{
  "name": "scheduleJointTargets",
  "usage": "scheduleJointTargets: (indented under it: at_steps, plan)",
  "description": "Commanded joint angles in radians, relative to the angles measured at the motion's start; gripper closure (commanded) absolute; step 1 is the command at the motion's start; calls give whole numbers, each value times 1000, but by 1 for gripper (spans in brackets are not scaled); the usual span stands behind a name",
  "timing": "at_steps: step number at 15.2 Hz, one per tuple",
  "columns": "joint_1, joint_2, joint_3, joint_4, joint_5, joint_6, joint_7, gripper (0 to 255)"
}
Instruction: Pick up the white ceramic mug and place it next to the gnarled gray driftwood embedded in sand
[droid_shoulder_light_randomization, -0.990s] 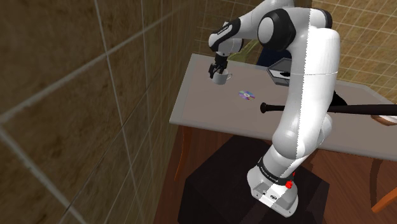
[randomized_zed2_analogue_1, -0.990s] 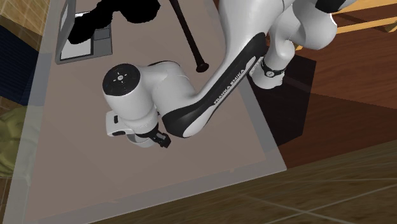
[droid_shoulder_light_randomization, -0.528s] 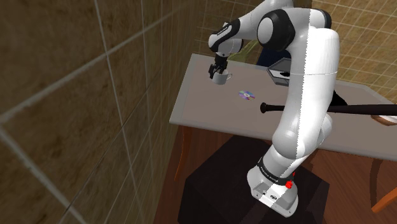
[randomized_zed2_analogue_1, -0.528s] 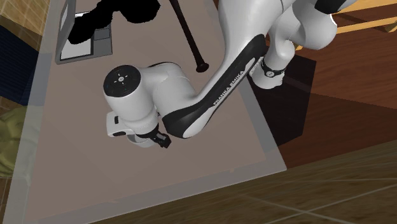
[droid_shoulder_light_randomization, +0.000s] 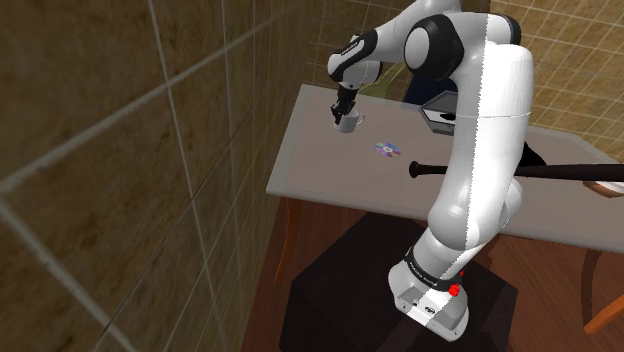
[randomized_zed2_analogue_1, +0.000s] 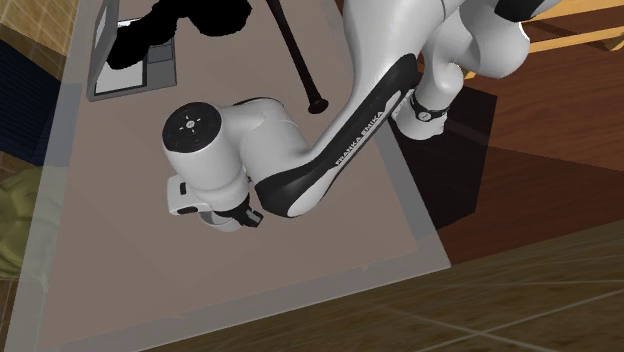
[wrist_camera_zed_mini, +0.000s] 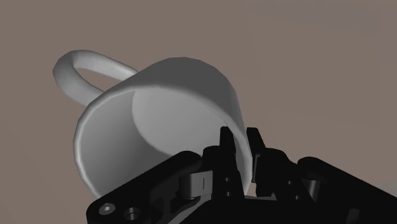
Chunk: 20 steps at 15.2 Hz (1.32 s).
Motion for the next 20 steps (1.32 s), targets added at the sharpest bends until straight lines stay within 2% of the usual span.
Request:
scheduleJointTargets:
  at_steps: [1,20]
  plan:
    - [0,0,0,0,0,0,0,255]
    - [13,-96,-23,113,-49,-203,31,255]
